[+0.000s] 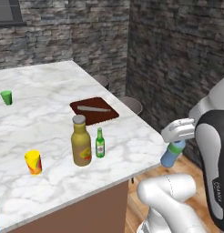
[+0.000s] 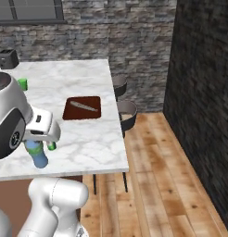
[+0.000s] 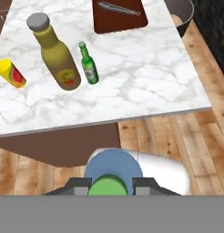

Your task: Place the drinks on the dining counter in a tight cluster.

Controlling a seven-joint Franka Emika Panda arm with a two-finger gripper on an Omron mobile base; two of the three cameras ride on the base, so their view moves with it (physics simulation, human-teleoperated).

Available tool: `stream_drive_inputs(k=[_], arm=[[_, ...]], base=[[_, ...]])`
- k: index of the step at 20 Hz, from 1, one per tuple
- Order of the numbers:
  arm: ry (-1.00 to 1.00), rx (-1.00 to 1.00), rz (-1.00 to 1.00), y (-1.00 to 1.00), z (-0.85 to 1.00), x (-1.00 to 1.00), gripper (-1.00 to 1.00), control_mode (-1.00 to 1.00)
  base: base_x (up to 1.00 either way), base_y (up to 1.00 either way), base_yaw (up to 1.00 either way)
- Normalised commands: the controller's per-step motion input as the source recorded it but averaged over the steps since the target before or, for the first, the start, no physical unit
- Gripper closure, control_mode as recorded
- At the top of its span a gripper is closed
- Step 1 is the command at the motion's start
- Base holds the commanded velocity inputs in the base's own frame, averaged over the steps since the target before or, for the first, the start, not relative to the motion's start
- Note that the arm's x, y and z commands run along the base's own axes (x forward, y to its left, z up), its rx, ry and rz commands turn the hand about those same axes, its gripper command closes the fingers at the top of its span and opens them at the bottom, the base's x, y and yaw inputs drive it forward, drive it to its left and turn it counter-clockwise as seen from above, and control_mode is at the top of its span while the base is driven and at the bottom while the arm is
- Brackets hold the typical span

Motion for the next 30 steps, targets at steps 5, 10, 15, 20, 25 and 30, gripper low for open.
stream_drive_inputs(k=[5,10,15,20,25,30], arm=[[0.0,0.06,0.18,0.0,-0.07,0.65,1.0,-1.0],[-0.02,0.01,0.15,0.0,-0.32,0.94,1.0,-1.0],[-0.1,-0.05,0.06,0.08,-0.52,0.81,1.0,-1.0],[-0.03,-0.14,0.0,0.28,-0.27,0.49,1.0,-1.0],[0.0,-0.07,0.0,0.15,-0.13,0.67,1.0,-1.0],[0.04,0.0,0.07,0.03,-0.05,0.68,1.0,-1.0]], base=[[0.0,0.0,0.0],[0.0,0.0,0.0],[0.0,0.0,0.0],[0.0,0.0,0.0],[0.0,0.0,0.0],[0.0,0.0,0.0]])
